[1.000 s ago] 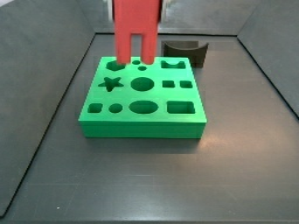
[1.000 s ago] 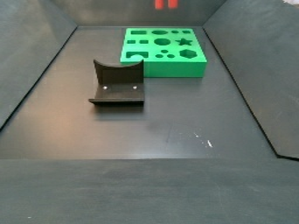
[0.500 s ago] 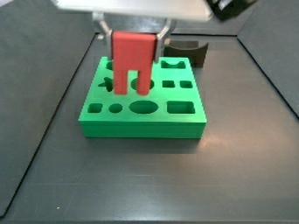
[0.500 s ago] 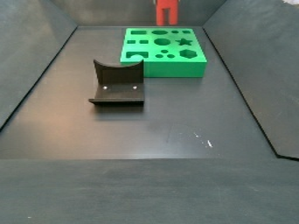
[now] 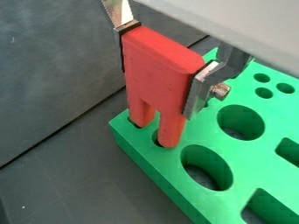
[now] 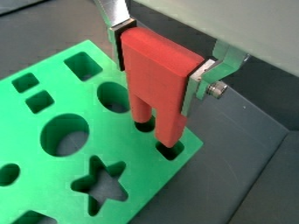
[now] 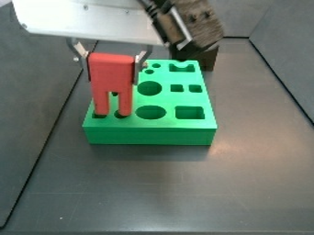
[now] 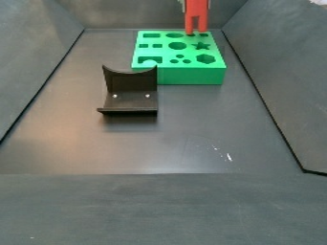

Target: Insert the square-circle object.

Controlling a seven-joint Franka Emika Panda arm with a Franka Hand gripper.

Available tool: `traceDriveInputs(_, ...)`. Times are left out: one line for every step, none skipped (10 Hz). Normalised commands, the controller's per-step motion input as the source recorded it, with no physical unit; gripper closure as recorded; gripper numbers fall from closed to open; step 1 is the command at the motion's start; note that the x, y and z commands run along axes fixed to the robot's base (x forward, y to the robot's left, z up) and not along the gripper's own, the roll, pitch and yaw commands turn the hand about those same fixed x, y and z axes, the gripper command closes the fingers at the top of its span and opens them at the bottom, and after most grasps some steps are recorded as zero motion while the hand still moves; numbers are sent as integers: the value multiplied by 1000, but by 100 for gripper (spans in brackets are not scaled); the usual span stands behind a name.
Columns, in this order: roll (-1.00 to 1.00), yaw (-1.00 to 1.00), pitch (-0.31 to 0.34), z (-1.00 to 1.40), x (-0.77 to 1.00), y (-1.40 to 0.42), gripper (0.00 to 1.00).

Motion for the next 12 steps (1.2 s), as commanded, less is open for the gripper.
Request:
traceDriveInputs(0,-80,27,-231,0,3,100)
traceDriveInputs(0,-126,11,-326,0,0,100)
traceDriveInputs(0,-166,0,-386,-117,-3,100)
traceDriveInputs(0,-169,0,-369,-169,-14,100)
traceDriveInputs(0,-180,0,-277,-31,0,100)
traceDriveInputs(0,-140,0,-254,-37,-34,100)
traceDriveInputs(0,-126,0,-249,-46,-29,100)
traceDriveInputs(0,-134,0,-423,31,-17,100)
traceDriveInputs(0,-140,0,-540,160,-40,100)
traceDriveInputs(23,-137,-3,-549,80,-34,100)
traceDriveInputs(71,-89,-27,-543,0,-34,100)
traceDriveInputs(-10,-129,-154,-591,0,0,100)
